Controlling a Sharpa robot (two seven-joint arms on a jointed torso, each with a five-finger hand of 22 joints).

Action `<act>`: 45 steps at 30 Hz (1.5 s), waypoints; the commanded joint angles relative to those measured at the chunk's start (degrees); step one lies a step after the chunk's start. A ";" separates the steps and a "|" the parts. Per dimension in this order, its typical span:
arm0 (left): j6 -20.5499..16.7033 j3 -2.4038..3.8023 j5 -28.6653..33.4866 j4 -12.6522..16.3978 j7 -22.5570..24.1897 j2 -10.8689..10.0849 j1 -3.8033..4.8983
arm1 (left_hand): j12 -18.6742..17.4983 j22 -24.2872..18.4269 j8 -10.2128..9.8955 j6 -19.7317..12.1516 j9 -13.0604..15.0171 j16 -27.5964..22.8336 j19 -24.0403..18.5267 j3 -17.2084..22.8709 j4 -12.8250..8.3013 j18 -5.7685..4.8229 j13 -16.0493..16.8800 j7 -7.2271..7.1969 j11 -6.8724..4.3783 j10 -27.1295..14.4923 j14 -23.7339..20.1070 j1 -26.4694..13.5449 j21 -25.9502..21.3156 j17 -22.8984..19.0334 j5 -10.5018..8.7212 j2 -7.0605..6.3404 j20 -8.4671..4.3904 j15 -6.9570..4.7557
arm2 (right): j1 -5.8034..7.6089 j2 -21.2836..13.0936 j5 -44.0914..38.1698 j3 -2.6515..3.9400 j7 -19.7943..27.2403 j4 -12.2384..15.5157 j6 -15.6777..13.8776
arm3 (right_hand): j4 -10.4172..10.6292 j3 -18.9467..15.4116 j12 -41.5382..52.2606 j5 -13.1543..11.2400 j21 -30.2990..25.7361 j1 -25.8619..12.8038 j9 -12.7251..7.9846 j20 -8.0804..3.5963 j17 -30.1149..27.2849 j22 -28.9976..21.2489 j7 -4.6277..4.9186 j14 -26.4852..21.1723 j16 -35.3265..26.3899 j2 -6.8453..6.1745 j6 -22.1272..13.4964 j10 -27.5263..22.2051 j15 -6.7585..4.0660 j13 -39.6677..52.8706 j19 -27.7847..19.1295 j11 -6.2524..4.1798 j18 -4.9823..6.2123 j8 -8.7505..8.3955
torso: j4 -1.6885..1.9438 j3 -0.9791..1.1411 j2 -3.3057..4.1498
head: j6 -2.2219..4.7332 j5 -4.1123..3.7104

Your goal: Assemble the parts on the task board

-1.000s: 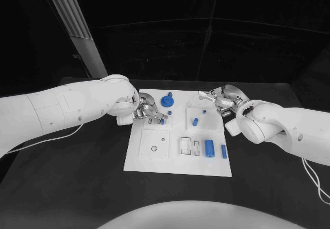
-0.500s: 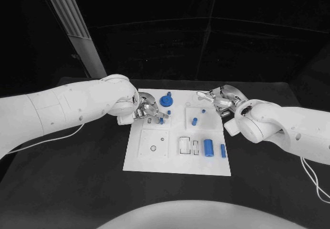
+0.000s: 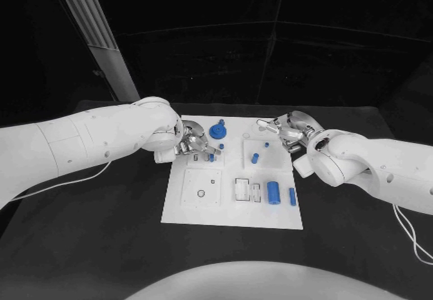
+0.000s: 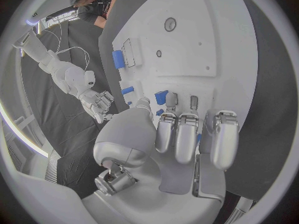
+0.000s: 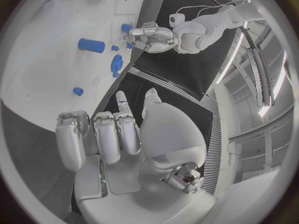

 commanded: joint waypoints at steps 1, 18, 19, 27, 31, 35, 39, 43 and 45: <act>0.74 0.04 -0.15 -0.13 0.20 0.16 0.05 | 0.14 15.08 0.31 -0.52 0.59 0.17 6.03 0.65 0.11 -0.37 15.04 -0.12 -0.31 5.95 6.06 1.27 0.22 15.09 1.02 0.18 -0.41 -0.37 | 0.05 0.10 -0.45 0.01 -0.17 0.00 0.51 | 0.00 -0.28 0.15 0.19 0.19 0.75 0.08 0.35 15.09 15.10 -0.09 5.96 0.14 0.14 -0.47 5.97 0.06 15.08 5.94 0.42 -0.43 0.34 | 0.03 -0.05 -0.01 | -0.01 -0.06; 0.69 0.04 -0.15 -0.42 -0.61 0.75 -0.02 | 0.14 15.08 0.10 -0.29 1.72 0.17 6.03 1.72 0.08 -0.37 15.04 -0.33 -0.49 5.95 6.06 3.51 0.22 15.09 2.08 0.53 -0.52 -0.50 | -0.02 0.16 -0.49 0.01 -0.23 0.08 0.34 | 0.00 -0.37 0.15 0.34 0.19 1.00 0.08 0.35 15.09 15.10 -0.08 5.96 0.14 0.29 -0.59 5.97 0.07 15.08 5.94 0.42 -0.43 0.43 | -0.01 -0.02 0.03 | -0.31 -0.37; 0.71 0.04 -0.15 -0.43 -0.66 0.77 -0.03 | 0.14 15.08 0.08 -0.25 1.79 0.17 6.03 1.81 0.06 -0.37 15.04 -0.36 -0.51 5.95 6.06 3.69 0.22 15.09 2.09 0.56 -0.53 -0.52 | -0.02 0.18 -0.49 0.01 -0.23 0.07 0.34 | 0.00 -0.38 0.15 0.37 0.19 1.04 0.08 0.35 15.09 15.10 -0.08 5.96 0.14 0.32 -0.60 5.97 0.07 15.08 5.94 0.42 -0.43 0.45 | -0.03 -0.02 0.02 | -0.31 -0.36; 1.14 0.04 -0.15 -0.65 -0.71 1.05 -0.09 | 0.14 15.08 -0.50 0.18 2.92 0.17 6.03 4.15 -0.01 -0.37 15.04 -0.89 -1.00 5.95 6.06 7.26 0.22 15.09 5.19 1.02 -0.85 -0.95 | -0.02 0.25 -0.49 0.01 -0.34 0.07 0.32 | 0.00 -0.38 0.15 0.37 0.19 1.04 0.08 0.35 15.09 15.10 -0.08 5.96 0.14 0.32 -0.60 5.97 0.07 15.08 5.94 0.42 -0.43 0.45 | 0.03 -0.03 -0.02 | -0.38 -0.44; 1.48 0.04 -0.15 -0.77 -0.90 1.19 -0.12 | 0.14 15.08 -0.88 0.30 3.38 0.17 6.03 5.23 0.03 -0.37 15.04 -1.02 -1.15 5.95 6.06 8.57 0.22 15.09 6.65 0.92 -1.01 -1.09 | -0.02 0.29 -0.49 0.01 -0.36 0.06 0.30 | 0.00 -0.38 0.15 0.37 0.19 1.04 0.08 0.35 15.09 15.10 -0.08 5.96 0.14 0.32 -0.60 5.97 0.07 15.08 5.94 0.42 -0.43 0.45 | 0.04 -0.02 -0.02 | -0.35 -0.47; 1.70 0.04 -0.15 -0.88 -1.08 1.25 -0.14 | 0.14 15.08 -1.25 0.45 3.81 0.17 6.03 6.13 0.09 -0.37 15.04 -1.11 -1.24 5.95 6.06 9.39 0.22 15.09 8.68 0.54 -1.13 -1.20 | -0.02 0.33 -0.49 0.01 -0.40 0.05 0.33 | 0.00 -0.42 0.15 0.44 0.19 1.17 0.08 0.35 15.09 15.10 -0.08 5.96 0.14 0.39 -0.64 5.97 0.07 15.08 5.94 0.42 -0.43 0.50 | 0.03 -0.03 -0.02 | -0.31 -0.53; 1.77 0.04 -0.15 -0.95 -1.14 1.27 -0.16 | 0.14 15.08 -1.64 0.62 4.21 0.17 6.03 7.03 0.16 -0.37 15.04 -1.15 -1.30 5.95 6.06 9.75 0.22 15.09 11.70 0.05 -1.23 -1.27 | -0.02 0.34 -0.49 0.01 -0.49 0.04 0.35 | 0.00 -0.42 0.15 0.44 0.19 1.17 0.08 0.35 15.09 15.10 -0.08 5.96 0.14 0.39 -0.64 5.97 0.07 15.08 5.94 0.42 -0.43 0.50 | 0.04 -0.02 0.00 | -0.27 -0.58; 1.78 0.04 -0.15 -0.98 -1.17 1.28 -0.17 | 0.14 15.08 -1.74 0.74 4.35 0.17 6.03 7.32 0.16 -0.37 15.04 -1.18 -1.32 5.95 6.06 9.76 0.22 15.09 12.16 -0.03 -1.25 -1.28 | -0.02 0.34 -0.49 0.01 -0.55 0.04 0.37 | 0.00 -0.45 0.15 0.49 0.19 1.26 0.08 0.35 15.09 15.10 -0.08 5.96 0.14 0.45 -0.67 5.97 0.07 15.08 5.94 0.42 -0.43 0.54 | 0.04 -0.01 0.00 | -0.28 -0.59; 1.83 0.04 -0.15 -0.99 -1.18 1.29 -0.18 | 0.14 15.08 -1.75 0.89 4.46 0.17 6.03 7.58 0.13 -0.37 15.04 -1.23 -1.36 5.95 6.06 9.86 0.22 15.09 12.38 -0.03 -1.26 -1.30 | -0.02 0.33 -0.50 0.01 -0.57 0.03 0.39 | 0.00 -0.45 0.15 0.49 0.19 1.26 0.08 0.35 15.09 15.10 -0.08 5.96 0.14 0.45 -0.67 5.97 0.07 15.08 5.94 0.42 -0.43 0.54 | 0.06 -0.02 -0.01 | -0.28 -0.63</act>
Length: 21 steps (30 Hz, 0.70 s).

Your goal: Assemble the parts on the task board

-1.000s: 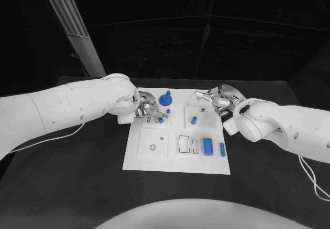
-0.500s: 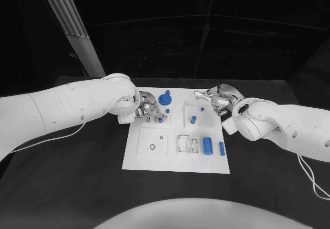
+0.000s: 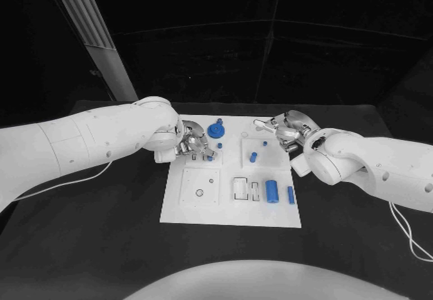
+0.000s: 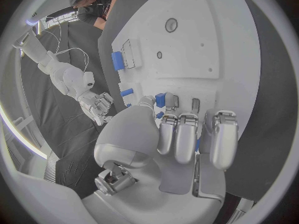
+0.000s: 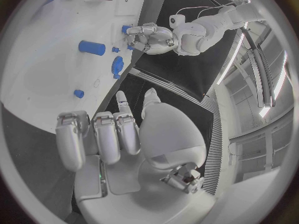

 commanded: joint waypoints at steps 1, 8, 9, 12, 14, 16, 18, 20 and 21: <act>0.83 0.03 -0.13 -0.04 -0.45 0.07 0.03 | -0.13 15.08 -0.23 0.43 0.23 0.17 6.09 0.66 -0.01 -0.38 14.90 -0.34 -0.66 6.06 6.05 0.72 0.22 15.09 0.55 -0.20 -0.50 -0.50 | 0.08 0.02 -0.17 0.02 0.04 0.06 0.33 | 0.00 -0.45 0.15 0.19 0.19 0.65 0.09 0.35 15.10 15.09 0.11 5.96 0.14 0.05 -0.48 5.97 0.07 15.08 5.94 0.42 -0.42 0.32 | 0.03 -0.01 0.00 | -0.01 -0.04; 0.83 0.03 -0.13 -0.06 -0.27 0.02 0.01 | -0.13 15.08 -0.89 0.89 1.26 0.17 6.09 4.00 -0.03 -0.38 14.90 -0.55 -0.87 6.06 6.05 1.86 0.22 15.09 6.20 -1.13 -0.71 -0.74 | 0.08 -0.02 -0.17 0.02 -0.05 0.01 0.35 | 0.01 -0.50 0.15 0.29 0.19 0.85 0.10 0.35 15.10 15.09 0.11 5.96 0.14 0.22 -0.51 5.97 0.07 15.08 5.94 0.42 -0.42 0.43 | 0.07 -0.02 0.00 | -0.06 -0.08; 0.77 0.03 -0.13 -0.05 -0.19 0.00 0.01 | -0.13 15.08 -0.95 0.95 1.41 0.17 6.09 4.48 -0.05 -0.38 14.90 -0.57 -0.89 6.06 6.05 2.04 0.22 15.09 7.11 -1.42 -0.74 -0.77 | 0.07 -0.02 -0.17 0.02 -0.07 0.01 0.36 | 0.01 -0.50 0.15 0.29 0.19 0.85 0.10 0.35 15.10 15.09 0.11 5.96 0.14 0.22 -0.51 5.97 0.07 15.08 5.94 0.42 -0.42 0.43 | 0.07 -0.03 0.00 | -0.06 -0.08; 0.40 0.03 -0.13 0.01 0.18 -0.12 0.01 | -0.13 15.08 -1.14 1.15 2.07 0.17 6.09 6.45 -0.11 -0.38 14.90 -0.59 -0.92 6.06 6.05 2.63 0.22 15.09 10.11 -2.62 -0.83 -0.84 | 0.07 -0.04 -0.17 0.02 -0.11 0.00 0.36 | 0.01 -0.50 0.15 0.30 0.19 0.87 0.10 0.35 15.10 15.09 0.11 5.96 0.14 0.24 -0.52 5.97 0.07 15.08 5.94 0.41 -0.42 0.44 | 0.03 -0.04 0.03 | -0.07 -0.04; 0.15 0.03 -0.13 0.03 0.49 -0.22 0.01 | -0.13 15.08 -1.21 1.20 2.40 0.17 6.09 7.37 -0.20 -0.38 14.90 -0.59 -0.95 6.06 6.05 2.91 0.22 15.09 10.67 -3.27 -0.86 -0.86 | 0.06 -0.04 -0.17 0.02 -0.13 -0.03 0.36 | 0.01 -0.52 0.15 0.33 0.19 0.94 0.10 0.35 15.10 15.09 0.11 5.96 0.14 0.29 -0.53 5.97 0.07 15.08 5.94 0.41 -0.42 0.47 | 0.06 -0.03 0.00 | -0.09 -0.05; -0.14 0.03 -0.13 0.10 0.89 -0.40 0.01 | -0.13 15.08 -1.26 1.27 2.68 0.17 6.09 8.13 -0.31 -0.38 14.90 -0.63 -0.98 6.06 6.05 3.19 0.22 15.09 10.89 -3.80 -0.89 -0.88 | 0.04 -0.05 -0.17 0.02 -0.16 -0.06 0.37 | 0.01 -0.52 0.15 0.33 0.19 0.94 0.10 0.35 15.10 15.09 0.11 5.96 0.14 0.29 -0.53 5.97 0.07 15.08 5.94 0.41 -0.42 0.47 | 0.06 -0.03 0.00 | -0.09 -0.05; -0.45 0.03 -0.13 0.20 1.48 -0.64 0.01 | -0.13 15.08 -1.33 1.29 2.91 0.17 6.09 8.84 -0.39 -0.38 14.90 -0.64 -0.99 6.06 6.05 3.44 0.22 15.09 11.07 -4.25 -0.91 -0.90 | 0.01 -0.07 -0.17 0.01 -0.21 -0.08 0.39 | 0.01 -0.53 0.15 0.36 0.19 1.06 0.10 0.35 15.10 15.09 0.11 5.96 0.14 0.39 -0.57 5.97 0.06 15.08 5.94 0.41 -0.42 0.51 | 0.07 -0.03 0.00 | -0.10 -0.12; -0.81 0.03 -0.13 0.28 2.08 -0.84 0.01 | -0.13 15.08 -1.40 1.27 3.02 0.17 6.09 9.22 -0.42 -0.38 14.90 -0.62 -0.99 6.06 6.05 3.55 0.22 15.09 11.14 -4.54 -0.92 -0.91 | -0.03 -0.11 -0.17 0.01 -0.27 -0.09 0.39 | 0.00 -0.55 0.15 0.37 0.19 1.13 0.10 0.34 15.10 15.09 0.11 5.96 0.14 0.43 -0.59 5.97 0.06 15.08 5.94 0.41 -0.42 0.54 | 0.07 -0.03 0.02 | -0.07 -0.14; -0.93 0.04 -0.13 0.33 2.42 -0.96 0.01 | -0.13 15.08 -1.48 1.27 3.14 0.17 6.09 9.62 -0.50 -0.38 14.90 -0.62 -0.98 6.06 6.05 3.73 0.22 15.09 11.18 -4.82 -0.93 -0.92 | -0.05 -0.13 -0.20 0.01 -0.31 -0.09 0.40 | 0.00 -0.55 0.15 0.37 0.19 1.13 0.10 0.34 15.10 15.09 0.11 5.96 0.14 0.43 -0.59 5.97 0.06 15.08 5.94 0.41 -0.42 0.54 | 0.09 -0.02 0.01 | -0.08 -0.16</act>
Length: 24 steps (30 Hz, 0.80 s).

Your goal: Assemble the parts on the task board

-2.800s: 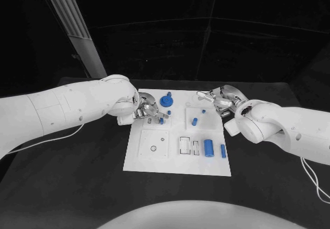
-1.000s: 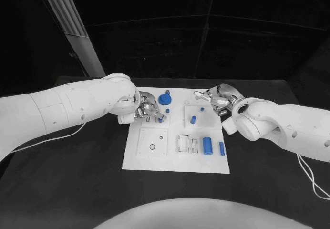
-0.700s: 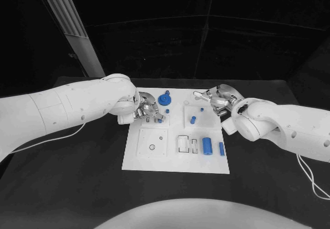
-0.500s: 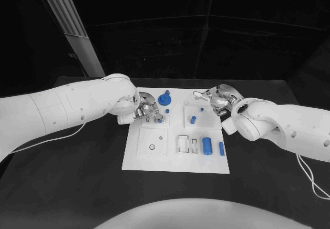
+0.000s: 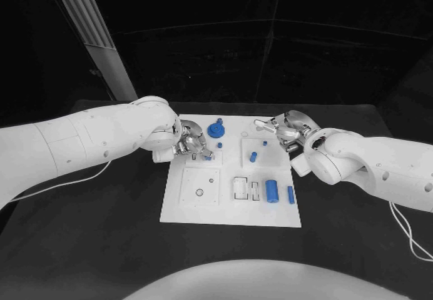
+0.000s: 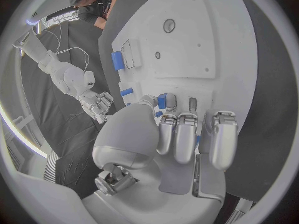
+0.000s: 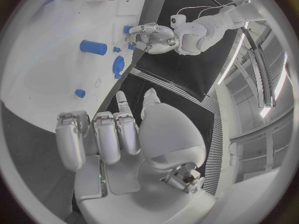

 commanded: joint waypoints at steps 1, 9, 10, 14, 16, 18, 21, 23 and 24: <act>-0.86 0.02 -0.15 0.24 2.27 -0.33 0.02 | -0.12 15.08 -0.12 0.32 0.46 0.17 5.92 1.07 -0.13 -0.37 14.99 -0.08 -0.37 5.85 5.95 0.40 0.22 15.09 0.21 -0.96 -0.37 -0.42 | 0.02 -0.07 -0.25 0.02 -0.07 0.03 0.39 | 0.01 -0.24 0.15 0.37 0.19 0.52 0.06 0.34 15.10 15.10 -0.10 5.96 0.14 -0.17 -0.39 5.97 0.06 15.08 5.94 0.41 -0.42 0.26 | 0.05 -0.01 0.01 | -0.01 -0.11; -1.03 0.02 -0.10 1.48 5.45 -2.12 0.49 | -0.12 15.08 -0.18 0.85 1.26 0.17 5.92 3.32 -0.72 -0.37 14.99 -0.15 -0.40 5.85 5.95 1.48 0.22 15.09 0.15 -2.51 -0.45 -0.53 | -0.09 -0.07 -0.52 0.02 -0.35 -0.26 0.40 | -0.02 -0.29 0.15 0.39 0.19 0.91 0.07 0.34 15.10 15.10 -0.10 5.96 0.14 0.05 -0.47 5.97 0.06 15.08 5.94 0.41 -0.42 0.39 | 0.02 0.02 0.00 | -0.18 0.03; -0.96 0.02 0.10 1.60 5.52 -2.32 0.62 | -0.12 15.08 -0.18 0.90 1.32 0.17 5.92 3.49 -0.78 -0.37 14.99 -0.16 -0.41 5.85 5.95 1.58 0.22 15.09 0.14 -2.61 -0.46 -0.55 | -0.09 -0.06 -0.54 0.02 -0.37 -0.31 0.39 | -0.02 -0.29 0.15 0.39 0.19 0.91 0.07 0.34 15.10 15.10 -0.10 5.96 0.14 0.05 -0.47 5.97 0.06 15.08 5.94 0.41 -0.42 0.39 | 0.02 0.02 -0.01 | -0.21 0.04; 0.08 0.02 2.63 2.00 5.07 -3.13 1.40 | -0.12 15.08 -0.23 1.23 1.70 0.17 5.92 4.57 -1.29 -0.37 14.99 -0.21 -0.44 5.85 5.95 2.35 0.22 15.09 -0.41 -3.31 -0.55 -0.67 | -0.11 -0.06 -0.67 0.02 -0.43 -0.45 0.36 | -0.04 -0.33 0.15 0.36 0.19 1.20 0.07 0.34 15.10 15.10 -0.11 5.96 0.14 0.18 -0.51 5.97 0.05 15.08 5.94 0.40 -0.42 0.49 | 0.04 0.06 -0.02 | -0.28 0.05; 0.77 0.03 3.65 2.15 4.63 -3.45 1.72 | -0.12 15.08 -0.29 1.42 1.85 0.17 5.92 5.04 -1.35 -0.37 14.99 -0.21 -0.45 5.85 5.95 2.51 0.22 15.09 -0.98 -3.50 -0.59 -0.70 | -0.11 -0.02 -0.71 0.02 -0.45 -0.51 0.36 | -0.04 -0.33 0.15 0.36 0.19 1.20 0.07 0.34 15.10 15.10 -0.11 5.96 0.14 0.18 -0.51 5.97 0.05 15.08 5.94 0.40 -0.42 0.49 | 0.00 0.07 -0.01 | -0.30 0.09; 1.75 0.03 4.35 2.24 3.89 -3.68 1.99 | -0.12 15.08 -0.39 1.59 1.98 0.17 5.92 5.44 -1.36 -0.37 14.99 -0.22 -0.46 5.85 5.95 2.60 0.22 15.09 -1.57 -3.70 -0.63 -0.74 | -0.12 0.02 -0.74 0.02 -0.46 -0.58 0.36 | -0.04 -0.33 0.15 0.36 0.19 1.20 0.07 0.34 15.10 15.10 -0.11 5.96 0.14 0.18 -0.51 5.97 0.05 15.08 5.94 0.40 -0.42 0.49 | -0.03 0.05 -0.01 | -0.35 0.19; 3.14 0.03 4.91 2.25 2.26 -3.80 2.21 | -0.12 15.08 -0.61 1.91 2.16 0.17 5.92 6.11 -1.28 -0.37 14.99 -0.25 -0.49 5.85 5.95 2.64 0.22 15.09 -2.70 -3.91 -0.69 -0.79 | -0.12 0.09 -0.77 0.01 -0.46 -0.64 0.38 | -0.04 -0.33 0.15 0.36 0.19 1.20 0.07 0.34 15.10 15.10 -0.11 5.96 0.14 0.18 -0.51 5.97 0.05 15.08 5.94 0.40 -0.42 0.49 | -0.03 0.01 0.02 | -0.37 0.17; 3.81 0.03 5.08 2.19 1.29 -3.77 2.28 | -0.12 15.08 -0.74 2.03 2.25 0.17 5.92 6.46 -1.24 -0.37 14.99 -0.27 -0.50 5.85 5.95 2.67 0.22 15.09 -3.26 -3.94 -0.71 -0.81 | -0.13 0.11 -0.77 0.01 -0.47 -0.65 0.38 | -0.04 -0.33 0.15 0.36 0.19 1.20 0.07 0.34 15.10 15.10 -0.11 5.96 0.14 0.18 -0.51 5.97 0.05 15.08 5.94 0.40 -0.42 0.49 | -0.06 0.01 0.05 | -0.44 0.24; 4.00 0.03 5.12 2.16 0.96 -3.76 2.30 | -0.12 15.08 -0.78 2.07 2.28 0.17 5.92 6.58 -1.22 -0.37 14.99 -0.28 -0.51 5.85 5.95 2.69 0.22 15.09 -3.43 -3.93 -0.72 -0.82 | -0.13 0.11 -0.78 0.01 -0.47 -0.65 0.39 | -0.04 -0.33 0.15 0.36 0.19 1.20 0.07 0.34 15.10 15.10 -0.11 5.96 0.14 0.18 -0.51 5.97 0.05 15.08 5.94 0.40 -0.42 0.49 | -0.05 0.03 0.05 | -0.44 0.24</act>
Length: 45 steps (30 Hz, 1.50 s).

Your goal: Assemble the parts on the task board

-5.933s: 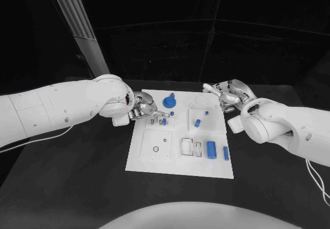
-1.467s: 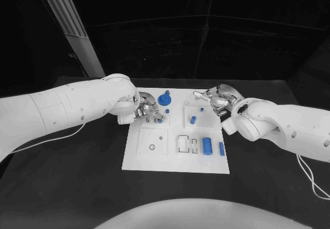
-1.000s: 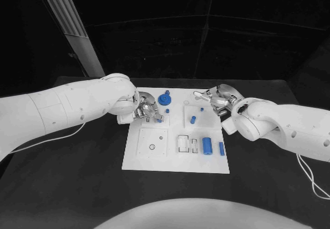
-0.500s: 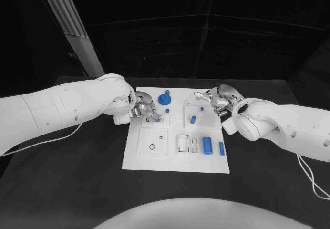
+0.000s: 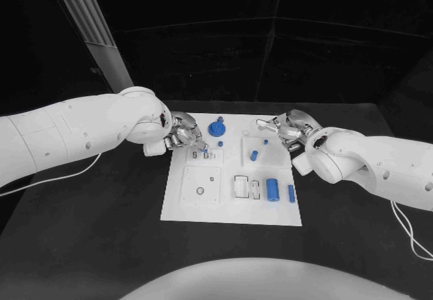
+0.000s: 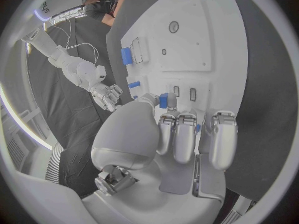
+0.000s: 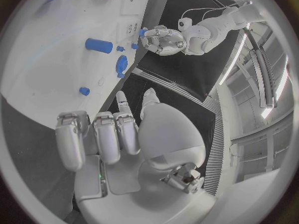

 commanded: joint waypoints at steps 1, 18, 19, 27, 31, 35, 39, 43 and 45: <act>3.42 0.02 2.34 0.01 -2.69 0.06 0.18 | -0.12 15.08 -0.33 1.52 1.48 0.17 5.93 1.10 -0.36 -0.37 14.98 -0.92 -0.19 5.95 5.95 0.62 0.22 15.09 -0.64 -0.13 -0.33 -0.41 | 0.07 0.07 -0.35 0.02 0.06 0.04 0.35 | -0.04 -0.33 0.15 0.36 0.19 0.59 0.09 0.34 15.10 15.09 0.06 5.96 0.14 0.20 -0.35 5.97 0.05 15.08 5.94 0.40 -0.43 0.26 | -0.07 -0.03 0.04 | -0.10 0.10; 4.07 0.01 1.88 -1.55 -6.82 1.52 -0.18 | -0.12 15.08 -1.08 1.97 2.10 0.17 5.93 3.72 -0.44 -0.37 14.98 -0.83 -0.13 5.95 5.95 1.31 0.22 15.09 -4.10 0.14 -0.43 -0.47 | 0.05 0.16 -1.13 0.02 -0.42 0.10 -0.02 | 0.09 -0.50 0.15 0.29 0.19 0.73 0.09 0.33 15.10 15.09 0.06 5.96 0.14 0.40 -0.43 5.97 0.05 15.08 5.94 0.40 -0.43 0.41 | -0.04 -0.01 0.03 | 0.09 -0.03; 3.97 0.01 1.83 -1.55 -7.02 1.61 -0.23 | -0.12 15.08 -1.09 1.96 2.11 0.17 5.93 3.76 -0.44 -0.37 14.98 -0.82 -0.13 5.95 5.95 1.32 0.22 15.09 -4.10 0.15 -0.43 -0.47 | 0.05 0.19 -1.16 0.02 -0.39 0.11 -0.02 | 0.09 -0.50 0.15 0.29 0.19 0.73 0.09 0.33 15.10 15.09 0.06 5.96 0.14 0.40 -0.43 5.97 0.05 15.08 5.94 0.40 -0.43 0.41 | -0.05 0.00 0.02 | 0.06 0.02; 3.14 0.01 1.67 -1.71 -7.56 2.09 -0.44 | -0.12 15.08 -1.24 1.70 2.24 0.17 5.93 4.14 -0.49 -0.37 14.98 -0.76 -0.08 5.95 5.95 1.41 0.22 15.09 -4.17 0.04 -0.42 -0.45 | 0.03 0.14 -1.24 0.02 -0.33 0.44 0.06 | 0.09 -0.50 0.15 0.29 0.19 0.73 0.09 0.33 15.10 15.09 0.06 5.96 0.14 0.40 -0.43 5.97 0.05 15.08 5.94 0.40 -0.43 0.41 | -0.09 -0.02 0.04 | 0.10 0.06; 2.73 0.01 1.29 -1.86 -7.50 2.42 -0.54 | -0.12 15.08 -1.26 1.66 2.27 0.17 5.93 4.20 -0.49 -0.37 14.98 -0.75 -0.07 5.95 5.95 1.42 0.22 15.09 -4.18 0.04 -0.42 -0.45 | 0.00 0.16 -1.25 0.02 -0.29 0.44 0.08 | 0.09 -0.50 0.15 0.29 0.19 0.73 0.09 0.33 15.10 15.09 0.06 5.96 0.14 0.40 -0.43 5.97 0.05 15.08 5.94 0.40 -0.43 0.41 | -0.14 -0.08 0.02 | 0.07 -0.09; 2.17 0.01 0.57 -2.02 -7.39 2.74 -0.60 | -0.12 15.08 -1.28 1.57 2.34 0.17 5.93 4.36 -0.52 -0.37 14.98 -0.72 -0.05 5.95 5.95 1.46 0.22 15.09 -4.19 0.01 -0.41 -0.44 | -0.02 0.15 -1.25 0.02 -0.28 0.45 0.07 | 0.09 -0.50 0.15 0.29 0.19 0.73 0.09 0.33 15.10 15.09 0.06 5.96 0.14 0.40 -0.43 5.97 0.05 15.08 5.94 0.40 -0.43 0.41 | -0.07 -0.03 0.06 | 0.07 -0.12; 1.59 0.01 0.30 -2.13 -7.19 2.92 -0.65 | -0.12 15.08 -1.29 1.50 2.41 0.17 5.93 4.51 -0.55 -0.37 14.98 -0.70 -0.03 5.95 5.95 1.51 0.22 15.09 -4.20 -0.02 -0.41 -0.43 | -0.03 0.14 -1.26 0.02 -0.29 0.44 0.08 | 0.09 -0.50 0.15 0.29 0.19 0.73 0.09 0.33 15.10 15.09 0.06 5.96 0.14 0.40 -0.43 5.97 0.05 15.08 5.94 0.40 -0.43 0.41 | -0.05 -0.01 0.02 | 0.08 -0.11; 0.99 0.01 0.18 -2.11 -7.51 3.01 -0.68 | -0.12 15.08 -1.29 1.47 2.45 0.17 5.93 4.59 -0.57 -0.37 14.98 -0.69 -0.02 5.95 5.95 1.54 0.22 15.09 -4.20 -0.03 -0.40 -0.42 | -0.04 0.12 -1.26 0.02 -0.30 0.46 0.06 | 0.09 -0.50 0.15 0.29 0.19 0.73 0.09 0.33 15.10 15.09 0.06 5.96 0.14 0.40 -0.43 5.97 0.05 15.08 5.94 0.40 -0.43 0.41 | -0.05 -0.03 0.05 | 0.06 -0.15; 0.74 0.01 0.16 -2.13 -7.65 3.03 -0.69 | -0.12 15.08 -1.29 1.46 2.47 0.17 5.93 4.63 -0.58 -0.37 14.98 -0.68 -0.02 5.95 5.95 1.55 0.22 15.09 -4.20 -0.03 -0.40 -0.42 | -0.04 0.12 -1.26 0.02 -0.30 0.47 0.07 | 0.09 -0.50 0.15 0.29 0.19 0.73 0.09 0.33 15.10 15.09 0.06 5.96 0.14 0.40 -0.43 5.97 0.05 15.08 5.94 0.40 -0.43 0.41 | -0.10 -0.02 0.06 | -0.01 -0.10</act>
